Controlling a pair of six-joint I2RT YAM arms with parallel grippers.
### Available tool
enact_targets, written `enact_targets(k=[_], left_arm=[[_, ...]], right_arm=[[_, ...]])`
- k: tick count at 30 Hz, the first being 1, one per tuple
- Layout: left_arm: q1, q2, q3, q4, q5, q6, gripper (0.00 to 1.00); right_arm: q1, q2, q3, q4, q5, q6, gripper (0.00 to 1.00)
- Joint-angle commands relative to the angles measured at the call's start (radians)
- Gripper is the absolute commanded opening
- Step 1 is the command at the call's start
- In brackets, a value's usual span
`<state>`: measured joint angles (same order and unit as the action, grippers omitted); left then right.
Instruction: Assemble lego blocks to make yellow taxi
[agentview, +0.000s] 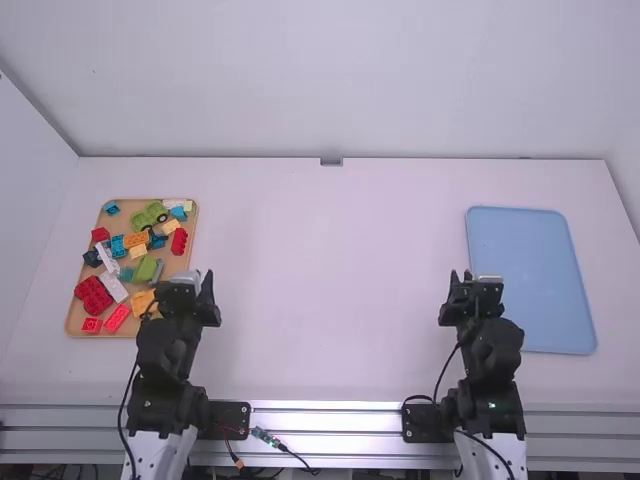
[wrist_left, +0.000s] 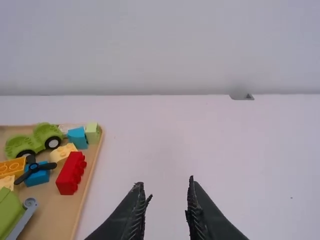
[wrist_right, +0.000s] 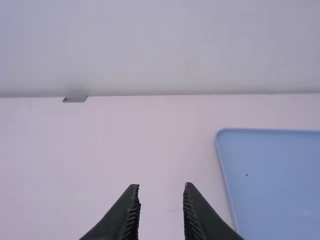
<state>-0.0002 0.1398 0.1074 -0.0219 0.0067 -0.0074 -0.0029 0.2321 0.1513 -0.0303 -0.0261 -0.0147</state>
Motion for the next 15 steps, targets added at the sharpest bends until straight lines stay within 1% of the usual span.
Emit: enact_targets(k=[1, 2, 3, 5, 6, 13, 15], left_arm=[[-0.009, 0.027, 0.046, -0.004, 0.021, -0.001, 0.26], [-0.010, 0.044, 0.062, -0.008, 0.023, -0.001, 0.29], [-0.010, 0.047, 0.065, -0.008, 0.024, -0.002, 0.30], [-0.012, 0.073, 0.088, -0.013, 0.028, -0.001, 0.34], [-0.013, 0.092, 0.106, -0.016, 0.032, -0.001, 0.37], [-0.019, 0.167, 0.174, -0.030, 0.037, -0.001, 0.49], [-0.021, 0.198, 0.202, -0.036, 0.043, -0.005, 0.55]], right_arm=[[0.006, 0.044, 0.063, -0.007, -0.011, -0.010, 0.26], [0.006, 0.074, 0.085, -0.006, -0.015, -0.013, 0.29], [0.007, 0.079, 0.089, -0.006, -0.016, -0.013, 0.30], [0.008, 0.122, 0.122, -0.009, -0.025, -0.016, 0.34], [0.008, 0.155, 0.147, -0.010, -0.039, -0.019, 0.37], [0.012, 0.282, 0.242, -0.022, -0.070, -0.038, 0.50], [0.014, 0.342, 0.283, -0.027, -0.082, -0.038, 0.55]])
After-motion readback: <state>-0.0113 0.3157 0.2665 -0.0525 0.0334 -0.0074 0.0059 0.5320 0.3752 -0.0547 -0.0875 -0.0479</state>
